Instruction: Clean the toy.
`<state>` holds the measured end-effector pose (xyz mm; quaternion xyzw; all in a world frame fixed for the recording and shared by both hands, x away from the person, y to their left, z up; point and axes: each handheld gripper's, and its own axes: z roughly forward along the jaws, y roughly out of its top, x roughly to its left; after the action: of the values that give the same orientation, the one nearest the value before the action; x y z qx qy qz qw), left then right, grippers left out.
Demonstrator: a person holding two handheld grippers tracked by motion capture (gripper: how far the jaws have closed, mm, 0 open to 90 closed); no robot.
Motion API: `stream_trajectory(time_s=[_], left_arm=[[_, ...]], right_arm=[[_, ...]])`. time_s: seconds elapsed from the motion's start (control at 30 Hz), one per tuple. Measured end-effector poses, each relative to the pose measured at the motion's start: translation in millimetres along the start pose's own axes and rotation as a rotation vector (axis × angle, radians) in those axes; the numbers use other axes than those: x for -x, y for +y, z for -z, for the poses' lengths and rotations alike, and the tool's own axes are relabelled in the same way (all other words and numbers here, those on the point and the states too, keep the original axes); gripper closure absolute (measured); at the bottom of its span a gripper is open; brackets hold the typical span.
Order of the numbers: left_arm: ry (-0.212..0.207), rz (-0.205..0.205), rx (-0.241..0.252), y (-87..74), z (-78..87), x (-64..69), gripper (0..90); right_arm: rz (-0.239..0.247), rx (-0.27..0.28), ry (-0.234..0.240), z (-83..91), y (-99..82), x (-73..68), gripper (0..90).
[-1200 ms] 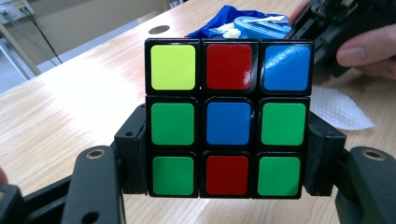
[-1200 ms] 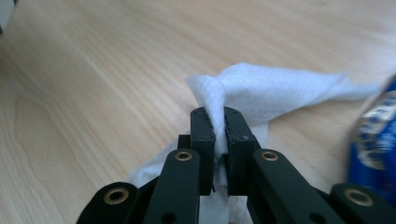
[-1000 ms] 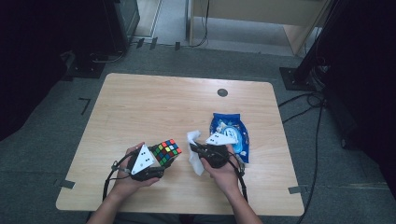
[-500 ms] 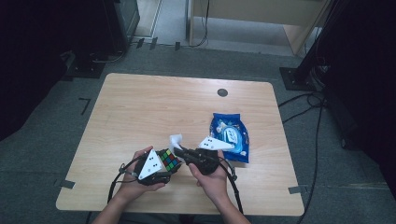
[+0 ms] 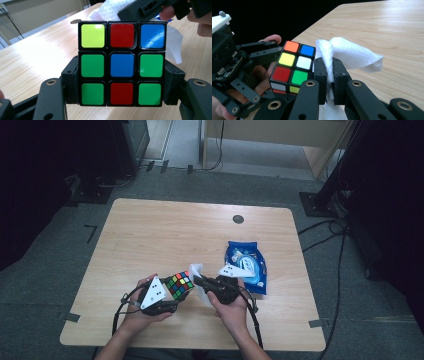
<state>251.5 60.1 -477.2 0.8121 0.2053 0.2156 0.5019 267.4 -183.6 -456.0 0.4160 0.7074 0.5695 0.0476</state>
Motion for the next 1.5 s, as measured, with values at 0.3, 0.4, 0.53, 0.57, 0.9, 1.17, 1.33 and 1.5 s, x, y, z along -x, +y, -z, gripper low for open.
stream_trajectory(time_s=[0.3, 0.4, 0.53, 0.57, 0.9, 1.17, 1.33, 1.5], left_arm=[[-0.008, -0.012, -0.005, 0.7, -3.9, 6.1, 34.1], [0.004, 0.009, 0.015, 1.4, 1.8, 0.2, 34.1], [0.025, 0.027, 0.036, 1.8, 9.9, -8.4, 34.1], [0.026, 0.031, 0.038, 1.8, 10.7, -9.3, 34.1], [0.038, 0.049, 0.035, 0.3, 9.9, -13.5, 34.1], [0.048, 0.049, 0.021, -0.4, 6.8, -12.2, 34.1], [0.058, 0.044, 0.015, 0.1, 2.9, -7.5, 34.1], [0.054, 0.026, 0.009, 1.8, -2.5, 2.3, 34.0]], right_arm=[[0.033, 0.022, 0.101, 0.4, 5.6, -28.8, 84.5], [0.037, 0.028, 0.098, 1.9, 6.5, -29.2, 84.5], [0.016, 0.025, 0.044, 3.2, 3.5, -14.2, 84.5], [0.026, 0.010, 0.005, 2.0, 1.5, -7.1, 84.5], [0.005, -0.065, -0.238, 0.4, -11.1, 35.4, 77.3], [-0.022, 0.027, -0.193, 8.8, 1.3, 18.1, 43.6], [-0.093, 0.051, -0.039, 5.8, 6.4, -5.0, 26.4], [-0.160, -0.004, 0.010, -8.8, 1.4, -20.4, 16.6]])
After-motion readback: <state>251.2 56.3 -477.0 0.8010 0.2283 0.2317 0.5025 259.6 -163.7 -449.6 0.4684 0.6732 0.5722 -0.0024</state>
